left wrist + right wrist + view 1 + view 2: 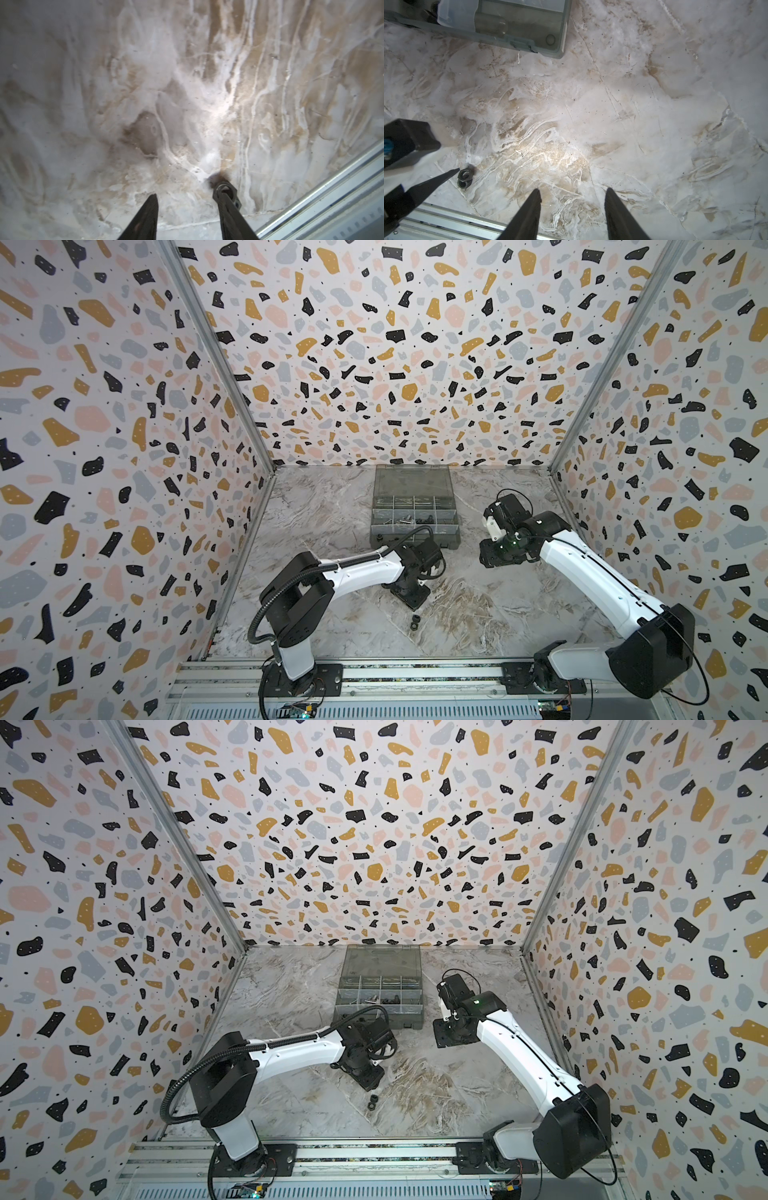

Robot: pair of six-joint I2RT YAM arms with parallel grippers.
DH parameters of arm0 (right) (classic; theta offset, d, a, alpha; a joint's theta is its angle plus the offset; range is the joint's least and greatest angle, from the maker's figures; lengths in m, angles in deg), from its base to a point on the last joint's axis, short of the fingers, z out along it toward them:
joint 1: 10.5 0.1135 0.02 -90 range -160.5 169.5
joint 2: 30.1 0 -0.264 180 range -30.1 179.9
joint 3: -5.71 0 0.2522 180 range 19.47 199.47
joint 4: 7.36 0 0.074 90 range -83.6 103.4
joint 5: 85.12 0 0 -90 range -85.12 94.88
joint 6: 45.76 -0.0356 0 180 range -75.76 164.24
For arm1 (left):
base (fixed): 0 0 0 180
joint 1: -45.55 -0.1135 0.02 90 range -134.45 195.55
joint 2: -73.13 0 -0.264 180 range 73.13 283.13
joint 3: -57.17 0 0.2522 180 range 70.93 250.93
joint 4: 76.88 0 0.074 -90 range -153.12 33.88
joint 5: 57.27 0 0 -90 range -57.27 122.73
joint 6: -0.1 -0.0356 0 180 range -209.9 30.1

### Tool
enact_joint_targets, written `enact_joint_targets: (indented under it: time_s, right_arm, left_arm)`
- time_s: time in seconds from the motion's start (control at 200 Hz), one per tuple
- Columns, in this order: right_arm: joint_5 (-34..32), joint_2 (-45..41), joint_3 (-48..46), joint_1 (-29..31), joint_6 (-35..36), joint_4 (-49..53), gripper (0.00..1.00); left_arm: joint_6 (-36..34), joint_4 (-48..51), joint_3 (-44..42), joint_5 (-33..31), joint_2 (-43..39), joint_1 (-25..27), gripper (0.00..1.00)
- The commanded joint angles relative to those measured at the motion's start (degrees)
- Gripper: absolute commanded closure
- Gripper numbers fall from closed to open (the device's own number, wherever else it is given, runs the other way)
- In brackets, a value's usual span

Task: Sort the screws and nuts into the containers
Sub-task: 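Move the left gripper back to the table and grasp another black hex nut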

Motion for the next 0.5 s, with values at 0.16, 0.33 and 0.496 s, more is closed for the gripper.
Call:
enact_joint_targets:
  time_s: [0.16, 0.33, 0.496]
  right_arm:
    - [0.2, -3.4, -1.7, 0.5, -0.9, 2.9, 0.48]
    - [0.2, -4.2, -2.3, 0.6, -1.3, 3.2, 0.48]
    - [-0.2, -4.6, -2.5, 0.6, -1.4, 3.6, 0.48]
  left_arm:
    - [-2.0, 0.6, -1.4, 5.0, 0.8, 2.0, 0.51]
    - [-2.8, 2.4, -1.5, 3.5, 3.3, 2.9, 0.52]
    - [-2.9, 2.1, -1.7, 3.7, 3.9, 3.8, 0.54]
